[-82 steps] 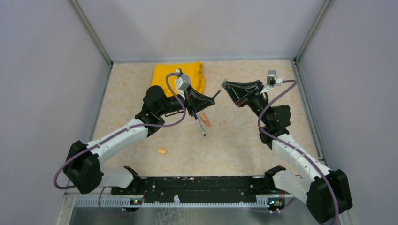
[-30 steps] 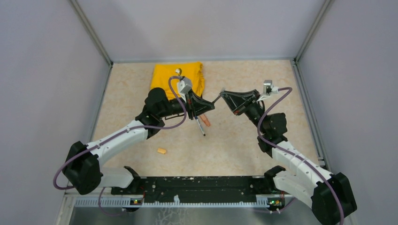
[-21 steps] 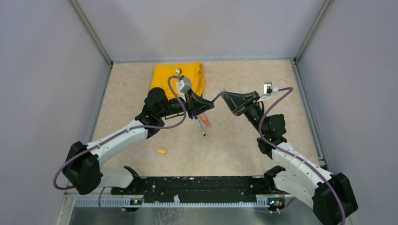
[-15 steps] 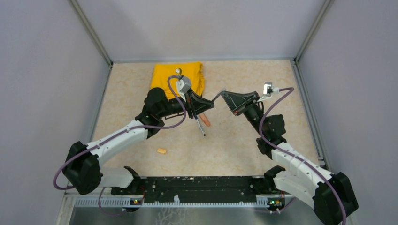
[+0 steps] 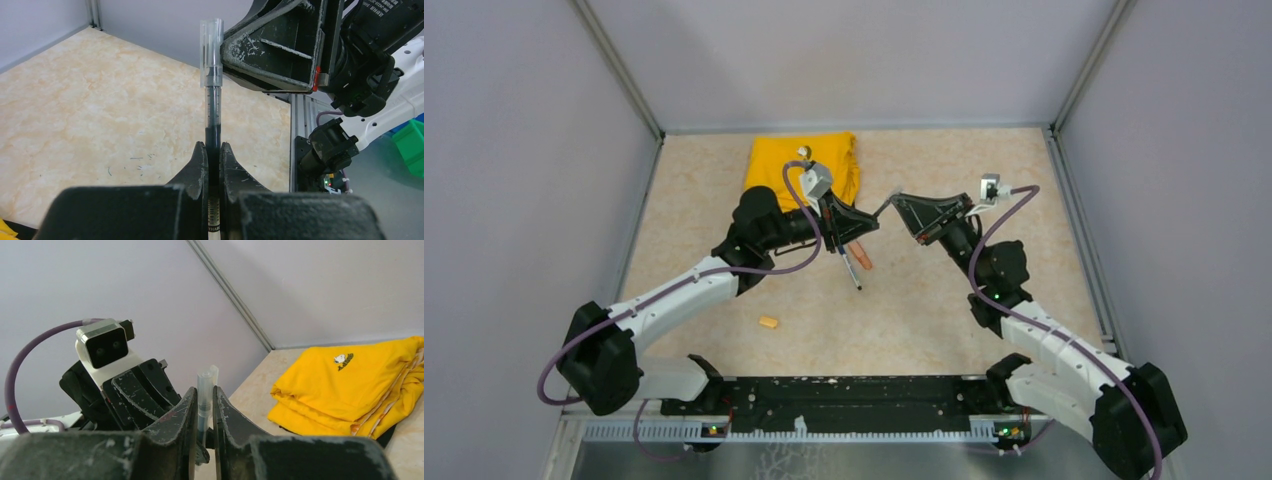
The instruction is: Insert the pens into the pen caps
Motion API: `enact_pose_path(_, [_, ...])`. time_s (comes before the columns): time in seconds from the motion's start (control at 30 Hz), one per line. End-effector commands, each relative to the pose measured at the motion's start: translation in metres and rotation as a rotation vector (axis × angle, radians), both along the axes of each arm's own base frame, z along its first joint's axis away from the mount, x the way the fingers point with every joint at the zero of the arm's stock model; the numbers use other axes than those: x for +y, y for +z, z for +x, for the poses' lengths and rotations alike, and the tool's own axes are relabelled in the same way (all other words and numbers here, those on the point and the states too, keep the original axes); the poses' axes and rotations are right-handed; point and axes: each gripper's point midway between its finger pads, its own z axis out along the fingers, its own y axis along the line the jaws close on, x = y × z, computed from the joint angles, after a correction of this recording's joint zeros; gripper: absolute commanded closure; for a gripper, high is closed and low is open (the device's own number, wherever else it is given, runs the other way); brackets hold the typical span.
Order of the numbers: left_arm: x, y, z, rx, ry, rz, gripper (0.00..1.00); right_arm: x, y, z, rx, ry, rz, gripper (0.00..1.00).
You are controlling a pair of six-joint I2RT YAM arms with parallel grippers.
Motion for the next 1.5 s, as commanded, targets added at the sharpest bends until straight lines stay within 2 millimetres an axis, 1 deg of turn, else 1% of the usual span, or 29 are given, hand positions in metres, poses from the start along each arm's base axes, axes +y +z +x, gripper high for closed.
enact_pose_path(0.0, [0.002, 0.035, -0.004, -0.103, -0.002, -0.067, 1.0, 0.007, 0.022, -0.011, -0.086, 0.009, -0.08, 0.81])
enact_pose_path(0.17, [0.002, 0.034, -0.004, -0.102, -0.003, -0.065, 1.0, 0.0, 0.041, -0.015, -0.137, -0.026, -0.092, 0.67])
enact_pose_path(0.33, [0.002, 0.035, -0.004, -0.103, -0.002, -0.065, 1.0, -0.007, 0.051, -0.019, -0.156, -0.054, -0.102, 0.6])
enact_pose_path(0.43, [0.003, 0.035, -0.004, -0.105, -0.002, -0.065, 1.0, -0.011, 0.052, -0.02, -0.147, -0.071, -0.11, 0.57])
enact_pose_path(0.53, [0.003, 0.035, -0.004, -0.105, 0.0, -0.065, 1.0, -0.02, 0.051, -0.013, -0.1, -0.127, -0.105, 0.48])
enact_pose_path(0.6, [0.002, 0.034, -0.004, -0.104, -0.003, -0.063, 1.0, -0.026, 0.049, -0.008, -0.062, -0.164, -0.11, 0.45])
enact_pose_path(0.67, [0.002, 0.034, -0.004, -0.102, -0.005, -0.063, 1.0, -0.03, 0.047, -0.003, -0.022, -0.194, -0.123, 0.45])
enact_pose_path(0.77, [0.001, 0.034, -0.005, -0.1, -0.009, -0.062, 1.0, -0.03, 0.047, 0.004, 0.035, -0.206, -0.137, 0.44])
enact_pose_path(0.93, [0.001, 0.034, -0.005, -0.1, -0.016, -0.062, 1.0, -0.014, 0.054, 0.008, 0.09, -0.137, -0.148, 0.44])
enact_pose_path(1.07, [0.001, 0.034, -0.006, -0.1, -0.021, -0.062, 1.0, -0.007, 0.052, 0.014, 0.168, -0.109, -0.142, 0.46])
enact_pose_path(1.3, [0.001, 0.035, -0.007, -0.102, -0.023, -0.061, 1.0, 0.01, 0.053, 0.014, 0.192, -0.026, -0.147, 0.5])
enact_pose_path(1.47, [0.001, 0.035, -0.007, -0.103, -0.023, -0.062, 1.0, 0.014, 0.051, 0.014, 0.196, -0.002, -0.147, 0.56])
